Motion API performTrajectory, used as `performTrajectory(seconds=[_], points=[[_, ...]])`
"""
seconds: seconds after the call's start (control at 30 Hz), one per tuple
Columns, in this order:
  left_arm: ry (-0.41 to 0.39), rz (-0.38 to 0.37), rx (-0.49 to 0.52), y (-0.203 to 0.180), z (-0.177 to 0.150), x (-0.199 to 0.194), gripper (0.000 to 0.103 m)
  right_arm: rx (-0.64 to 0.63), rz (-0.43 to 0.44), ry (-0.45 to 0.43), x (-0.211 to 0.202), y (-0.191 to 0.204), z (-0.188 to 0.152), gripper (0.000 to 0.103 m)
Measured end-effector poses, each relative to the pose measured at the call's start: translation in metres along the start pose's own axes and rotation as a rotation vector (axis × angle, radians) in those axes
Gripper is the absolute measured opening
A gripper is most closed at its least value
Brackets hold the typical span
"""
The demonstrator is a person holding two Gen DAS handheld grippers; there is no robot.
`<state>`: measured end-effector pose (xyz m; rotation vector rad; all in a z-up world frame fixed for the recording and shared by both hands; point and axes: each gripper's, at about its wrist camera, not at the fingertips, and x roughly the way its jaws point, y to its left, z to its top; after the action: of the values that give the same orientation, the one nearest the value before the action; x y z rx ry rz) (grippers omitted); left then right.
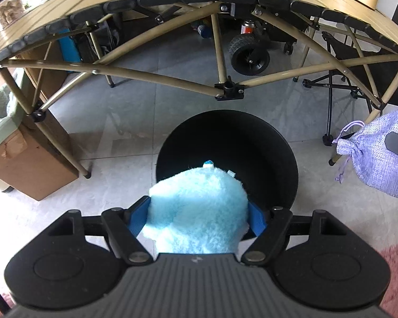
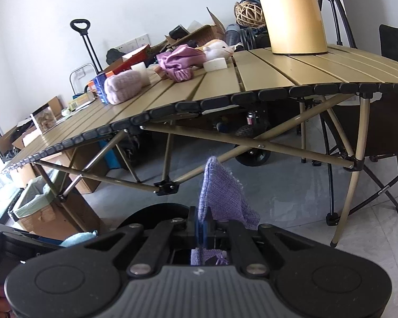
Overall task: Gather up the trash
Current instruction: 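Carry the blue ball with the left tool over the black bin, then open the left tool to drop the blue ball into the bin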
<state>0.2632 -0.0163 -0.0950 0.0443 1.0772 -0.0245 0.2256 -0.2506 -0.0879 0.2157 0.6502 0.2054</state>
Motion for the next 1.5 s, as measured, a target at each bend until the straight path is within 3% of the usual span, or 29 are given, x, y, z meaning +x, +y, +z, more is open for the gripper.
performTrajectory(seconds=[0.77, 1.13, 1.27, 1.37, 1.5], points=[[0.166, 0.028, -0.111, -0.03, 0.037, 0.085, 0.075, 0.061, -0.126, 0.0, 0.031, -0.028, 0.005, 0.003], [0.191, 0.018, -0.131, -0.041, 0.042, 0.095, 0.077, 0.067, -0.14, 0.021, 0.039, -0.03, 0.004, 0.003], [0.208, 0.036, -0.134, -0.041, 0.042, 0.097, 0.084, 0.065, -0.143, 0.025, 0.04, -0.029, 0.004, 0.003], [0.211, 0.021, -0.138, -0.041, 0.043, 0.095, 0.103, 0.056, -0.141, 0.024, 0.04, -0.027, 0.003, 0.003], [0.171, 0.035, -0.127, -0.041, 0.044, 0.085, 0.103, 0.052, -0.14, 0.027, 0.04, -0.028, 0.003, 0.003]])
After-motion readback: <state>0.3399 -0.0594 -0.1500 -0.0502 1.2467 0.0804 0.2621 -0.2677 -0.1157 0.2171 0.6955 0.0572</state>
